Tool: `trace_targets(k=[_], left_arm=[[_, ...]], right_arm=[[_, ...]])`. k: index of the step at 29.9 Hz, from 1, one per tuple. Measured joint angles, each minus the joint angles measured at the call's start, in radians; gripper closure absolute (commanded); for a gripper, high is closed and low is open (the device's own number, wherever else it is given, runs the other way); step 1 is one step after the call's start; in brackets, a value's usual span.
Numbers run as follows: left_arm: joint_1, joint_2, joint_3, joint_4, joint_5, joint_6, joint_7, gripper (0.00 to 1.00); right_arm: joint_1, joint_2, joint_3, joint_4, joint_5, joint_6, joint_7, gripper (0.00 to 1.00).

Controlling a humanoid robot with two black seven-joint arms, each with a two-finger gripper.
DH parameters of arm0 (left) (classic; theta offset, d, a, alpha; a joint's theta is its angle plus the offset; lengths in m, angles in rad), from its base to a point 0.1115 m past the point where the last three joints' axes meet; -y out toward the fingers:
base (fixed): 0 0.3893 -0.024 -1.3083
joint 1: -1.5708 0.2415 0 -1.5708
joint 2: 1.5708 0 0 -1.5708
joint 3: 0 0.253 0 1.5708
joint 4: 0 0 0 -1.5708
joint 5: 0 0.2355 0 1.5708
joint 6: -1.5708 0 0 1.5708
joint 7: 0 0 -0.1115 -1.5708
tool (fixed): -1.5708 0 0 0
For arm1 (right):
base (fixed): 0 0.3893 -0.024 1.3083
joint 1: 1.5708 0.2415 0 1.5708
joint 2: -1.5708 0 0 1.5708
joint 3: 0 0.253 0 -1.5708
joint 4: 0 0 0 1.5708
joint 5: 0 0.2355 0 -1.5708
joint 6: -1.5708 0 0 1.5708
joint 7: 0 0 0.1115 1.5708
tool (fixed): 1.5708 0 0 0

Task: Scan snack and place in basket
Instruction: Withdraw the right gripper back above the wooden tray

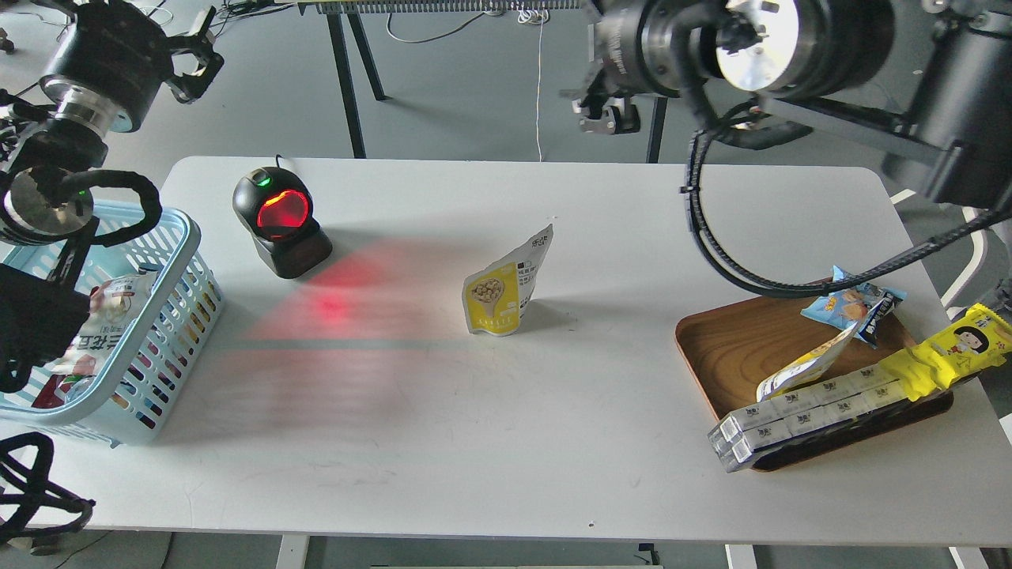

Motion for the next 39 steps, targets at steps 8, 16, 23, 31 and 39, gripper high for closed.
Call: trace_targets(k=[8,16,23,31,39], left_arm=[[0.000,0.230,0.131,-0.167,0.035,0.043,0.003,0.00],[0.003,0.551,0.275,-0.346,0.044,0.040,0.002,0.00],[0.006,0.809,0.364,-0.543,0.054,0.033,0.001,0.00],[0.001,1.088,0.409,-0.763,0.129,0.007,-0.002,0.00],[-0.026,1.211,0.405,-0.813,0.160,-0.016,-0.001,0.00]], right_arm=[[-0.438,-0.208,0.413,-0.088,-0.044,0.274,0.042,0.07],[-0.781,-0.193,0.727,-0.264,-0.042,0.544,0.103,0.06],[-0.871,-0.139,0.808,-0.325,-0.042,0.641,0.136,0.03],[-0.887,-0.103,0.822,-0.360,-0.040,0.674,0.155,0.03],[-0.890,-0.052,0.837,-0.415,-0.039,0.731,0.155,0.03]])
